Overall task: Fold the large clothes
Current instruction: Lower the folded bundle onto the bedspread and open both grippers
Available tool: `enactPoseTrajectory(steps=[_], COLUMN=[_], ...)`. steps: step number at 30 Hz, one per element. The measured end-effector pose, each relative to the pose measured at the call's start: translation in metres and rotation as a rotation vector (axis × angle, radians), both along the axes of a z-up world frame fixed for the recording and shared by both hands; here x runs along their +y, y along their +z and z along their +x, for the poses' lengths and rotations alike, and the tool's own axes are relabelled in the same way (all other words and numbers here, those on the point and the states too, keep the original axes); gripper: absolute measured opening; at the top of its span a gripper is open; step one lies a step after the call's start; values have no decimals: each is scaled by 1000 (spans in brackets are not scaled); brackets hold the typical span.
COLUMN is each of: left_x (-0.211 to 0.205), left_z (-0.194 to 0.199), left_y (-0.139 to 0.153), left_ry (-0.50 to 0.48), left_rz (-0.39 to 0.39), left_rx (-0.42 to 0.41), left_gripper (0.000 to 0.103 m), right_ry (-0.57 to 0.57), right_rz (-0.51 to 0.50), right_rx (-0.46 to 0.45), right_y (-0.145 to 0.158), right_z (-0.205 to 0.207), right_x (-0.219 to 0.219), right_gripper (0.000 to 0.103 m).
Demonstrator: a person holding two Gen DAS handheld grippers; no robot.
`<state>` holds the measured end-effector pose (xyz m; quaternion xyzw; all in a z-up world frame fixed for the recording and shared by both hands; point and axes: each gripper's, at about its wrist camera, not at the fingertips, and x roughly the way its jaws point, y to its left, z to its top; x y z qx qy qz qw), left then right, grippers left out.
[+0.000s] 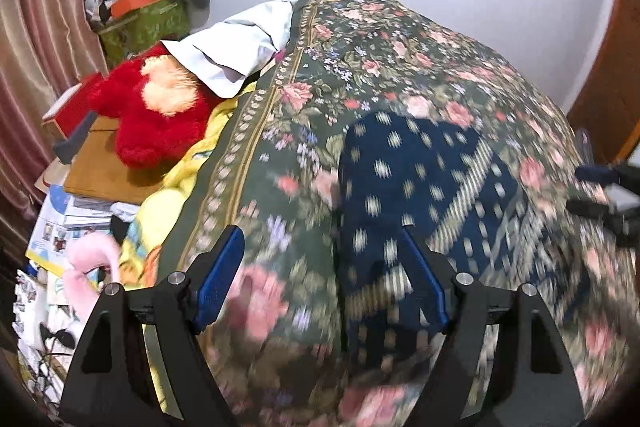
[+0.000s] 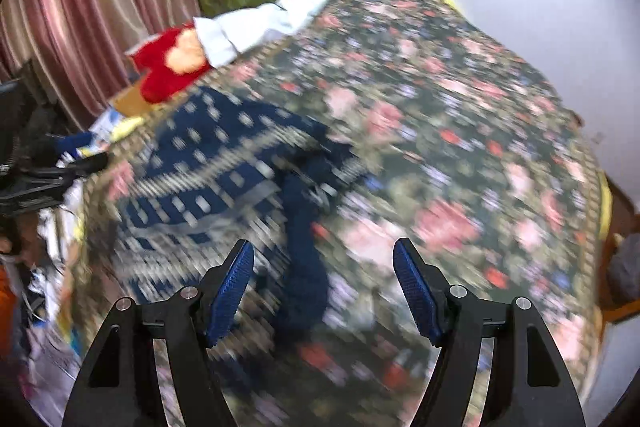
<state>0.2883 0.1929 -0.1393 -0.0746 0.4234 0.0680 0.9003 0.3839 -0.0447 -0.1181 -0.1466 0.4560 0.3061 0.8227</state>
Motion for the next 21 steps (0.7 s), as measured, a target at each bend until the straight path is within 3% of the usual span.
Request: enactPoseTrajectory(steps=[5,10,14,18,21], left_x=[1,14,19,10,-10], left_z=[52,70,68,41,11], left_y=[-25,-23,2,43,74], left_ry=[45,78,100,61,18], left_rz=[4,-9,85,78,81], left_rx=[46,28,2,-76,-151], left_gripper=[78,81,81,81,81], right_ry=[-10,8,-98,-124,-106], right_rz=[-52,-66,-89,61,154], right_rx=[22,17,-59,-69,-149], right_y=[-39,-47,-17,32,79], right_z=[25,53,65,46,5], right_x=[47,39,11,-15,-24], right_gripper=[70,70,70,70,70])
